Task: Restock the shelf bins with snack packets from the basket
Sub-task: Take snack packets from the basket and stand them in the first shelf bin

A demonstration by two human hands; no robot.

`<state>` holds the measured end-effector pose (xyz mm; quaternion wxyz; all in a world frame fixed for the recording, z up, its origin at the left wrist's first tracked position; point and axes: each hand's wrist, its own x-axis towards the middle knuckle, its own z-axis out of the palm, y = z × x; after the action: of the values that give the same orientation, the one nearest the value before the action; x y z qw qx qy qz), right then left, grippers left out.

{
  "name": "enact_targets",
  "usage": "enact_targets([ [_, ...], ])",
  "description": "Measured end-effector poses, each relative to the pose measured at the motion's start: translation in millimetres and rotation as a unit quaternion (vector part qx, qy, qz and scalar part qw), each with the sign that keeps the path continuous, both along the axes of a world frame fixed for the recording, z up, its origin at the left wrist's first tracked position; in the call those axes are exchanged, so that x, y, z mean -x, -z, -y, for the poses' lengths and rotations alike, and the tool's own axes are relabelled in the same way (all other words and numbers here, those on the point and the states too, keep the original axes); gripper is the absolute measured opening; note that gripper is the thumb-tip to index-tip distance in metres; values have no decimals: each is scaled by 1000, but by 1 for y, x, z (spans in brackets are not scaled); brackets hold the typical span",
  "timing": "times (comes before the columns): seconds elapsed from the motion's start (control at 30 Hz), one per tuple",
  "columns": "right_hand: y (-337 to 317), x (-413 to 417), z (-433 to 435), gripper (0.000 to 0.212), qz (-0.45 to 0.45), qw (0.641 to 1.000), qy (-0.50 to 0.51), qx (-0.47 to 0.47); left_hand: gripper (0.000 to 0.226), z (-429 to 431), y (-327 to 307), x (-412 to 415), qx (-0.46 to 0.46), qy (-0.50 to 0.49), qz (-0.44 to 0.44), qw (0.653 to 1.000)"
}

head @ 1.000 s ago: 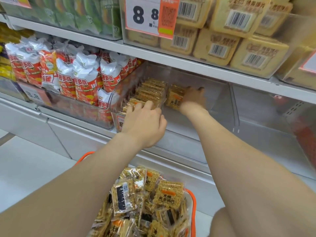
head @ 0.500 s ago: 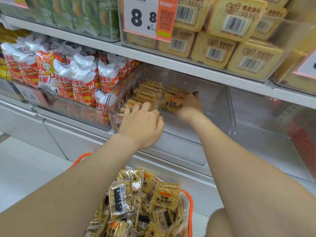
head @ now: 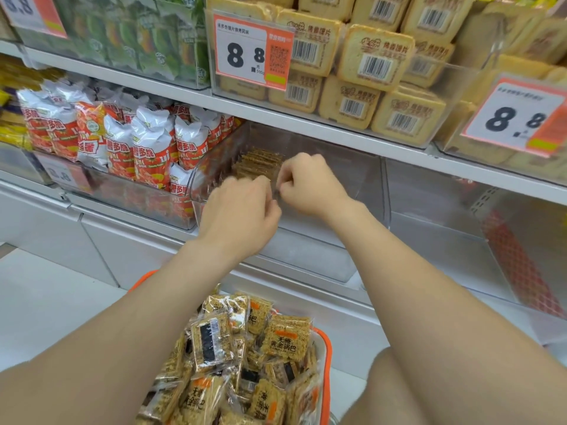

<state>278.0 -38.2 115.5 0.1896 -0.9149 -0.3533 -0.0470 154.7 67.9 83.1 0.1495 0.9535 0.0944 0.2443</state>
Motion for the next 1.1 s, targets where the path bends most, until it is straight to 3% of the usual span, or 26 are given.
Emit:
enact_targets([
  [0.1,-25,28,2,26,-46,993,-75,74,36,0,-1,18,53,18,-127,990],
  [0.2,-32,61,10,19,-92,974,-110,173,38,0,6,34,14,78,-269,960],
  [0.3,-12,89,23,17,-102,952,-117,263,41,17,18,46,-24,126,-347,929],
  [0.47,30,124,52,20,-97,909,-83,398,58,54,43,61,-64,169,-535,825],
  [0.57,57,126,64,18,-116,899,-62,417,56,72,58,68,-81,207,-574,788],
  [0.73,60,123,64,13,-140,914,-41,378,46,98,94,80,-80,271,-622,731],
  [0.83,52,116,59,39,-149,935,-36,321,55,112,114,88,-115,290,-632,709],
  [0.9,52,110,58,44,-151,939,-38,306,57,118,126,90,-149,304,-636,693],
  [1.1,50,107,56,45,-159,929,-53,329,59,114,140,93,-127,313,-640,690],
])
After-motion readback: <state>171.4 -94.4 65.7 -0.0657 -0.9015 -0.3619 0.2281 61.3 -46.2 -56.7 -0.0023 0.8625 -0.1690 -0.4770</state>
